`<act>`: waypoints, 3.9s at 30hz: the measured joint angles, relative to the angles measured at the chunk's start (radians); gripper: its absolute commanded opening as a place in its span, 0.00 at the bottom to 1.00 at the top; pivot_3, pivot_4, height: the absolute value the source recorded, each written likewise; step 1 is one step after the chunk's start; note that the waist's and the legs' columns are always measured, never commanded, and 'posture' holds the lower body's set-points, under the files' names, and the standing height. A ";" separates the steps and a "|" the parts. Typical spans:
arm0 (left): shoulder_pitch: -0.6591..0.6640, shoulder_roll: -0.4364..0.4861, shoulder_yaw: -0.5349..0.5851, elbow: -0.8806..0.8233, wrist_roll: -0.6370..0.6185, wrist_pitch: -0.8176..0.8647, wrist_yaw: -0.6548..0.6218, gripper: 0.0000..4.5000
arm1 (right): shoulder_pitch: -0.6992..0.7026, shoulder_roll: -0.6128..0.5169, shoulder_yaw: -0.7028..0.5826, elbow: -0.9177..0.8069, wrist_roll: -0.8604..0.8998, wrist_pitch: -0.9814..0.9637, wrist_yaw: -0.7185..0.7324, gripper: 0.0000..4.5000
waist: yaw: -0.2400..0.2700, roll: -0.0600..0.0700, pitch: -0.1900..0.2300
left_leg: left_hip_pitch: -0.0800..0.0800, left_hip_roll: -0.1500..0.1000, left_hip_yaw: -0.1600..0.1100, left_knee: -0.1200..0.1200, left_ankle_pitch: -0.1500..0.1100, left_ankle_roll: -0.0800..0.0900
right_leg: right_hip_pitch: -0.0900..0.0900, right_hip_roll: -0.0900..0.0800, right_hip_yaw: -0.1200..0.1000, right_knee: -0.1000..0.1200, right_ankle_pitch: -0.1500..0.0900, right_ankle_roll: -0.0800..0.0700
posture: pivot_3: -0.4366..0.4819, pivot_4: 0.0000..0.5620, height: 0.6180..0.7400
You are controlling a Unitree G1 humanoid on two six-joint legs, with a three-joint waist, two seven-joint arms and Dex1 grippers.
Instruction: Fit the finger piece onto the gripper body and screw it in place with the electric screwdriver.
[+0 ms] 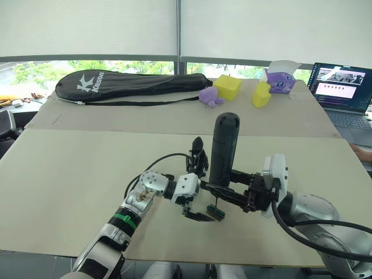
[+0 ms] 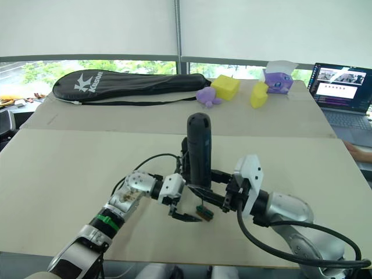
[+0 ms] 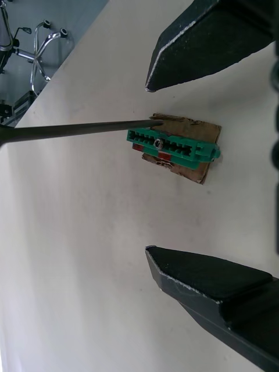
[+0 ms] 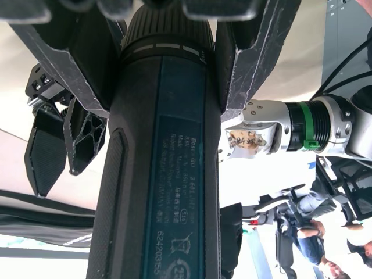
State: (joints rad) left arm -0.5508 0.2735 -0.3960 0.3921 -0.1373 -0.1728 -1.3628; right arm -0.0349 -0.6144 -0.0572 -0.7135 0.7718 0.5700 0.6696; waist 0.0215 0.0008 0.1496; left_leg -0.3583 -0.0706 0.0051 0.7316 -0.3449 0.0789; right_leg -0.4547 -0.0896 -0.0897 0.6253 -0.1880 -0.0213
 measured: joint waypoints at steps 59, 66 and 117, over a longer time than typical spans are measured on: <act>-0.006 -0.003 0.000 0.015 0.000 -0.004 -0.002 1.00 | 0.012 0.029 0.013 -0.009 -0.100 -0.062 0.048 0.42 | 0.000 0.000 0.000 | 0.000 0.000 0.000 0.000 0.000 0.000 | 0.000 0.000 0.000 0.000 0.000 0.000 | 0.48 0.27 0.98; -0.006 -0.002 0.000 0.015 0.000 -0.004 -0.002 1.00 | 0.015 0.029 0.013 -0.008 -0.124 -0.079 0.062 0.42 | 0.000 0.000 0.000 | 0.000 0.000 0.000 0.000 0.000 0.000 | 0.000 0.000 0.000 0.000 0.000 0.000 | 0.48 0.27 0.98; 0.202 -0.101 0.200 -0.190 0.067 0.239 0.729 1.00 | -0.196 -0.080 -0.069 0.016 0.113 0.010 0.007 0.42 | 0.021 -0.001 0.000 | 0.004 -0.002 0.000 -0.002 0.000 0.001 | 0.000 0.002 0.009 0.000 0.001 0.001 | 0.48 0.27 0.98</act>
State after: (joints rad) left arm -0.3486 0.1730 -0.1963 0.2018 -0.0704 0.0657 -0.6335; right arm -0.2311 -0.6946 -0.1262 -0.6972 0.8850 0.5796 0.6761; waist 0.0422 0.0001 0.1494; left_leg -0.3539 -0.0725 0.0052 0.7297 -0.3454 0.0796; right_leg -0.4544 -0.0878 -0.0802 0.6254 -0.1873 -0.0200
